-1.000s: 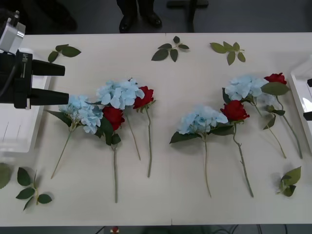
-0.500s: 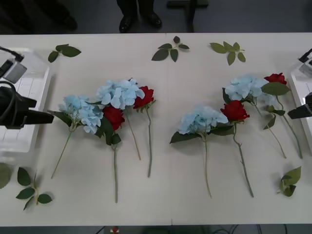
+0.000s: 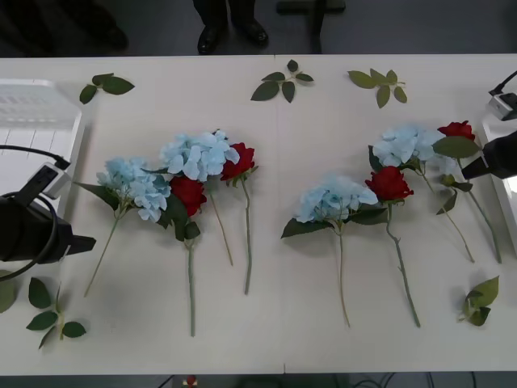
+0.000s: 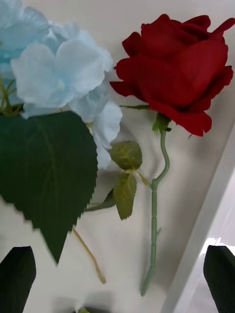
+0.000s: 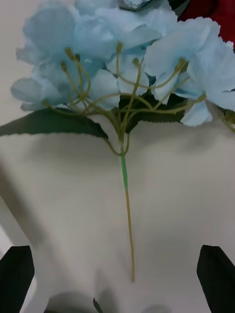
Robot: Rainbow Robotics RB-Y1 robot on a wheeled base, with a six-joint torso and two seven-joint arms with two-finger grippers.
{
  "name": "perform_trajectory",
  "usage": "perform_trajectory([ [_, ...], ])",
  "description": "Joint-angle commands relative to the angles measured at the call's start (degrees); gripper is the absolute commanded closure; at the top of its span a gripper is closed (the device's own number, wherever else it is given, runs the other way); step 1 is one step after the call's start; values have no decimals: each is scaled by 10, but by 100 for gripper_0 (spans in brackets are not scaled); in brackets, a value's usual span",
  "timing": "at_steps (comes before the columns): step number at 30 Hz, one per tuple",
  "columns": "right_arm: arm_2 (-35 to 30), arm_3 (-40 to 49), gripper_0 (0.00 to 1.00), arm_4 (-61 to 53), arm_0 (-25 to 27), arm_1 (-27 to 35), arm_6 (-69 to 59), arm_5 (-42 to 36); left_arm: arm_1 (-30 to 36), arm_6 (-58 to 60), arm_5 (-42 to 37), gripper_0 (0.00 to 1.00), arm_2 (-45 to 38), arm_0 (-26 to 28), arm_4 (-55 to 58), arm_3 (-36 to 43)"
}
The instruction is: Place the red flowers into the right box and the blue flowers into the left box. If a person shows an open palm, hand one flower to the person first, then continue sorting.
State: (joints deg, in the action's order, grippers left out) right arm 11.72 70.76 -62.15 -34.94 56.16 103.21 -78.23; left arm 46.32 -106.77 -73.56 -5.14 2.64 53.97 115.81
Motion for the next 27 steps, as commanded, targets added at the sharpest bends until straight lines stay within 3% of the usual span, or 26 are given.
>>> perform_trajectory([
  [1,1,-26,0,21,-29,-17,1,26,-26,20,12,3,30,-56,-49,-15],
  [12,24,-76,0,82,-30,-41,2,101,-80,2,82,3,87,-84,-142,-86],
  [24,47,-109,0,78,-30,-57,5,112,-136,-20,101,3,94,-106,-197,-141],
  [26,47,-113,0,80,-30,-62,5,112,-143,-22,101,8,94,-112,-211,-150],
  [27,47,-117,0,81,-30,-64,6,113,-148,-23,101,15,94,-113,-215,-153],
])
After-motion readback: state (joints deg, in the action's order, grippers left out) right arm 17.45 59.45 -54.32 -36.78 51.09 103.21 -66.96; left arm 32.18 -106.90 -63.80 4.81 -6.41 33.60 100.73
